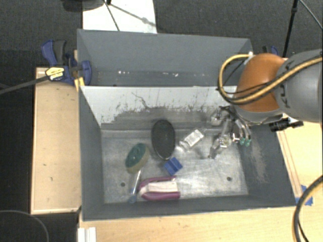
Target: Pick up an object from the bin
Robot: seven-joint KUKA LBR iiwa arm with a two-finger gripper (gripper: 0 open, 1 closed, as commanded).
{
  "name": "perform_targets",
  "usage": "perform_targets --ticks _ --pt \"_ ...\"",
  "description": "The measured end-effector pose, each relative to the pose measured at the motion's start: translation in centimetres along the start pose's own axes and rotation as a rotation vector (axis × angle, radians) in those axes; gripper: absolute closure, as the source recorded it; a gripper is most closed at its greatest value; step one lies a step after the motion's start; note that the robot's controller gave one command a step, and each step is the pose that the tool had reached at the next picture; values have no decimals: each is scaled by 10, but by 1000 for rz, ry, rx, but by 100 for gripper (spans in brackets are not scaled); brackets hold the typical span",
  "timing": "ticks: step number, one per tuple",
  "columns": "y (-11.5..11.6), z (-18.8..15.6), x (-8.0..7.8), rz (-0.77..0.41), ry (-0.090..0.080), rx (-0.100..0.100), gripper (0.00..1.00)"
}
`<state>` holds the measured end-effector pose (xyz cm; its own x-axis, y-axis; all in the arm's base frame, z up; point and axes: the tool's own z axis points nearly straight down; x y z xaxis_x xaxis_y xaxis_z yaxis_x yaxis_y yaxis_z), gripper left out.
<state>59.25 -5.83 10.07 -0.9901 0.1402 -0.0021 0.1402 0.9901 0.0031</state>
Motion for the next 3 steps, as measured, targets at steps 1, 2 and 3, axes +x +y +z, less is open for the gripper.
perform_targets --ticks 1,2,3 --pt "-65 29 -3 53 -3 3 0" --pt "-65 28 -5 49 -4 3 0" --pt "-65 26 -7 48 -9 4 100"
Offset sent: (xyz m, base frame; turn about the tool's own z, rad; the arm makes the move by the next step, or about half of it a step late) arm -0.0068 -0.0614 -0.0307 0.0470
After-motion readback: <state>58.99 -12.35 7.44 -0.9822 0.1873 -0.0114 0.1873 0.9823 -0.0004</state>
